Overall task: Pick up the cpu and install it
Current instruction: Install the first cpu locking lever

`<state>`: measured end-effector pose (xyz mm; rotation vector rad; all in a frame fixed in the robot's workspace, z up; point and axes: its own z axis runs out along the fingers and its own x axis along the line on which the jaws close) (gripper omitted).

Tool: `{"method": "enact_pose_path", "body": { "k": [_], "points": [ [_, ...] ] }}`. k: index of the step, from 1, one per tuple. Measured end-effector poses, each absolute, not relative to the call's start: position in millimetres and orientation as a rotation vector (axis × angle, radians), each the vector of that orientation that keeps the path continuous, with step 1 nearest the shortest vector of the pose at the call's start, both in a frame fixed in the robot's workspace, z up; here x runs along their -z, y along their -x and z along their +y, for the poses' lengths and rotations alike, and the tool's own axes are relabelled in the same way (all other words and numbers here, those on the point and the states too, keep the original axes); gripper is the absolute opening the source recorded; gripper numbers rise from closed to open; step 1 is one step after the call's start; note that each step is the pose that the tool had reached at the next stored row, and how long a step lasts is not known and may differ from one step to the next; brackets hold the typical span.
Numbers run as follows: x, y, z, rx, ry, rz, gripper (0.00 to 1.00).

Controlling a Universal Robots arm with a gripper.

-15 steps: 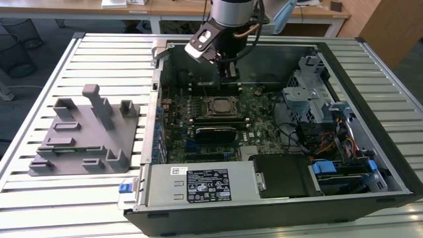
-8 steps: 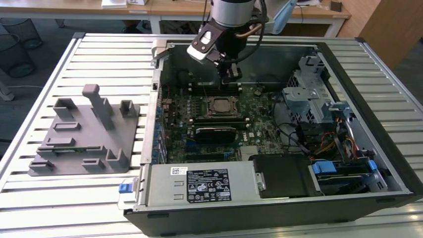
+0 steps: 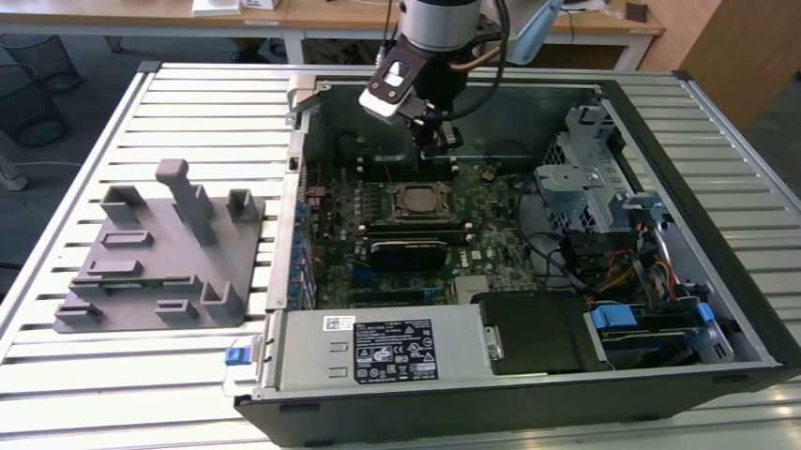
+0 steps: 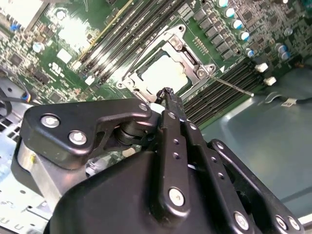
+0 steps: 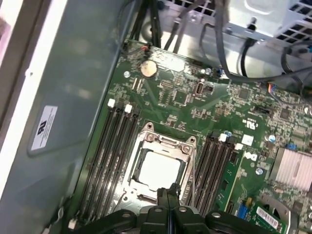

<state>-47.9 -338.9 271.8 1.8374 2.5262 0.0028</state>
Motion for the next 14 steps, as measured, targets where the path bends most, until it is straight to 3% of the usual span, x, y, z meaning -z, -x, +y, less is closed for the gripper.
{"method": "enact_pose_path", "body": {
  "k": [14],
  "points": [
    [-271.7, 48.8, -338.9, -0.003, -1.747, 2.59, 0.11]
  ]
}}
